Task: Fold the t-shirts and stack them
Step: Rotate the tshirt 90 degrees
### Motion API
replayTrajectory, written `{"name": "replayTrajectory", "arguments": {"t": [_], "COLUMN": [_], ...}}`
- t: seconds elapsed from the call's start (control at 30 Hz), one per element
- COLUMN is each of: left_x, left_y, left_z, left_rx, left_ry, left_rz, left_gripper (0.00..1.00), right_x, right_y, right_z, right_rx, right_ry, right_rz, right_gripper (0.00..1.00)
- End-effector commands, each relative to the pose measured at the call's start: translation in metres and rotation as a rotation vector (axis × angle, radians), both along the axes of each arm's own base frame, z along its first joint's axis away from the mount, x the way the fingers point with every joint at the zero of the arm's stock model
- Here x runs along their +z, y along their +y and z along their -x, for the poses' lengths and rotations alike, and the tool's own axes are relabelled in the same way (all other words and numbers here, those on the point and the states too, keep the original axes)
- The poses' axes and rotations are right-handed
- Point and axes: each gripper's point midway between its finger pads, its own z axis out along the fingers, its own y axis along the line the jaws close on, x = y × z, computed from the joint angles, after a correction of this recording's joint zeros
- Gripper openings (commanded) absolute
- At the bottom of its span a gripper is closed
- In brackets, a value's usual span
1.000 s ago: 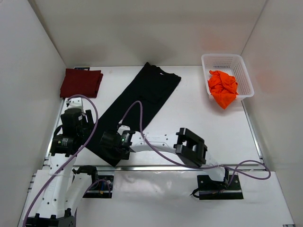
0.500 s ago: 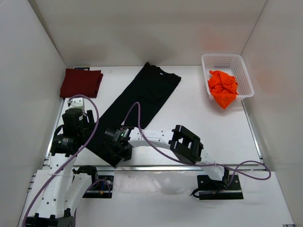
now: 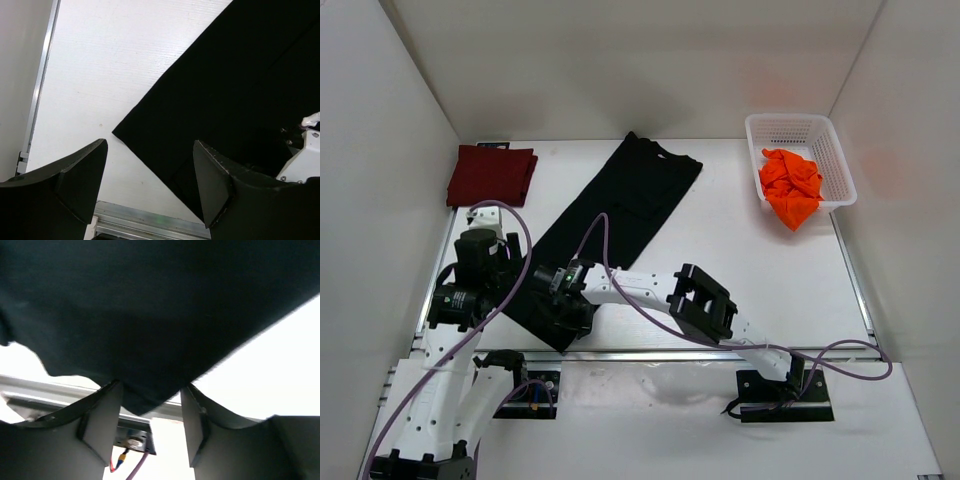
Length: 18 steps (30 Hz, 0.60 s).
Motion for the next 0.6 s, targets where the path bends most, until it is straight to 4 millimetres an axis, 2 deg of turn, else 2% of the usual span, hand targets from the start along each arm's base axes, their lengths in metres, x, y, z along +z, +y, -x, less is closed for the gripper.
{"name": "replayTrajectory", "arguments": {"t": [0.0,0.07,0.1,0.13,0.23,0.3,0.37,0.4,0.5,0.57], "left_x": [0.006,0.009,0.01,0.014,0.019,0.024,0.024,0.024,0.022,0.03], "left_y": [-0.002,-0.001,-0.002,-0.001,0.0,0.001,0.001,0.002,0.0,-0.001], "left_z": [-0.004,-0.004,-0.004,-0.004,-0.004,-0.004,-0.004,-0.004,-0.004,-0.004], "left_rx": [-0.011,-0.008,-0.013,-0.001,0.0,0.003,-0.001,0.0,-0.009,-0.01], "left_ry": [-0.029,-0.034,-0.031,-0.049,-0.06,-0.076,-0.076,-0.076,-0.073,-0.096], "left_rz": [0.0,-0.005,-0.01,-0.014,-0.032,-0.047,-0.06,-0.06,-0.067,-0.064], "left_gripper": [0.8,0.81,0.8,0.8,0.81,0.81,0.82,0.81,0.82,0.81], "right_x": [-0.05,-0.061,-0.062,-0.064,-0.073,-0.082,-0.082,-0.081,-0.08,-0.074], "right_y": [-0.058,-0.069,-0.07,-0.071,-0.055,-0.046,-0.036,-0.036,-0.044,-0.05], "right_z": [0.009,0.012,0.009,0.008,0.006,0.011,0.014,0.019,0.016,0.015], "right_rx": [-0.004,0.0,0.002,0.01,0.02,0.011,0.011,0.015,-0.011,-0.021], "right_ry": [0.022,0.046,0.046,0.042,0.06,0.084,0.083,0.087,0.077,0.05], "right_rz": [0.293,0.365,0.383,0.405,0.4,0.386,0.361,0.362,0.384,0.396], "right_gripper": [0.45,0.43,0.37,0.23,0.07,0.04,0.0,0.0,0.0,0.0]}}
